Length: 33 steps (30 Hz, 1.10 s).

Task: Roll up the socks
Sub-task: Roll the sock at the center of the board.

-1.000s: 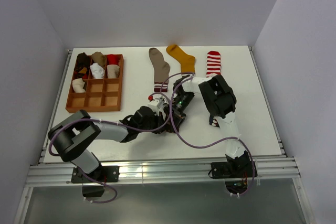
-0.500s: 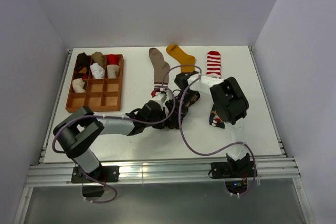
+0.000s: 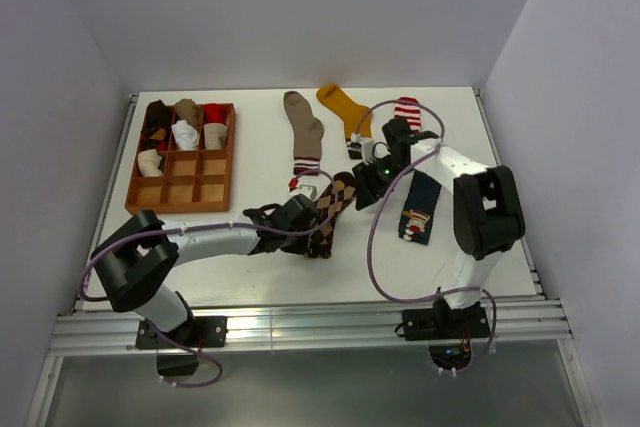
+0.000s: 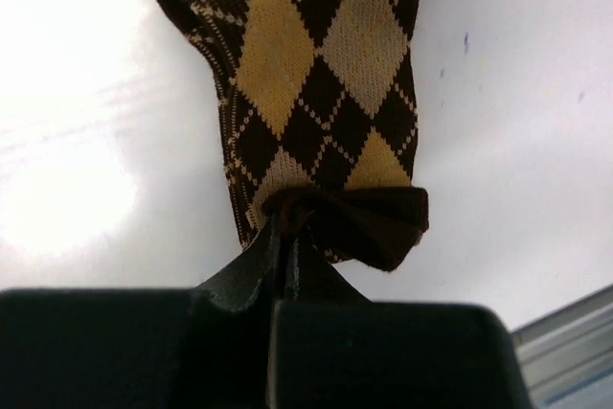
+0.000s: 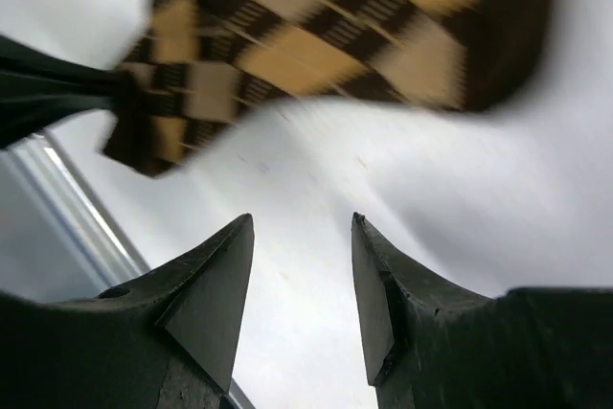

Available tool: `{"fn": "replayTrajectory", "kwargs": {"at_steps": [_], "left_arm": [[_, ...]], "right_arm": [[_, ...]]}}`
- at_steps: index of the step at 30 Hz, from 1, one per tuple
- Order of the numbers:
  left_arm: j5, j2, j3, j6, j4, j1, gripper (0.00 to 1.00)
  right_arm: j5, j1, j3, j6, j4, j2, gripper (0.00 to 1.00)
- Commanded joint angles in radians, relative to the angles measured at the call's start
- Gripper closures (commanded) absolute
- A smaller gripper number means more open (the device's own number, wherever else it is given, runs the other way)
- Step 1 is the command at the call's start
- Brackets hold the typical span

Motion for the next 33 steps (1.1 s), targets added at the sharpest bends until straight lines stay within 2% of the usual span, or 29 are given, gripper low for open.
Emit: {"fn": "replayTrajectory", "kwargs": {"at_steps": [1,7,9,14,17,21,26,31,33], "left_arm": [[-0.016,-0.007,0.094,-0.031,-0.218,-0.022,1.0],[0.011,0.116,0.254,0.001,-0.431,-0.019,1.0],[0.036,0.17,0.285,0.018,-0.461,-0.017,1.0],[0.197,0.237,0.276,0.041,-0.41,0.053,1.0],[0.266,0.242,0.257,0.044,-0.376,0.078,1.0],[0.303,0.265,0.254,0.043,-0.356,0.102,1.0],[0.352,0.288,0.243,0.043,-0.338,0.115,1.0],[0.402,0.306,0.234,0.047,-0.318,0.135,1.0],[0.415,0.313,0.233,0.049,-0.313,0.142,1.0]], "right_arm": [[0.072,-0.027,-0.099,-0.022,0.136,-0.183,0.48],[0.143,0.027,-0.297,-0.118,0.303,-0.475,0.46],[0.15,0.054,-0.356,-0.141,0.339,-0.515,0.47],[0.132,0.198,-0.481,-0.226,0.426,-0.641,0.5],[0.14,0.281,-0.595,-0.284,0.487,-0.707,0.49],[0.192,0.392,-0.692,-0.305,0.598,-0.811,0.49],[0.259,0.481,-0.726,-0.345,0.683,-0.784,0.49],[0.368,0.65,-0.773,-0.376,0.759,-0.764,0.49],[0.444,0.699,-0.819,-0.413,0.843,-0.759,0.49]]}}
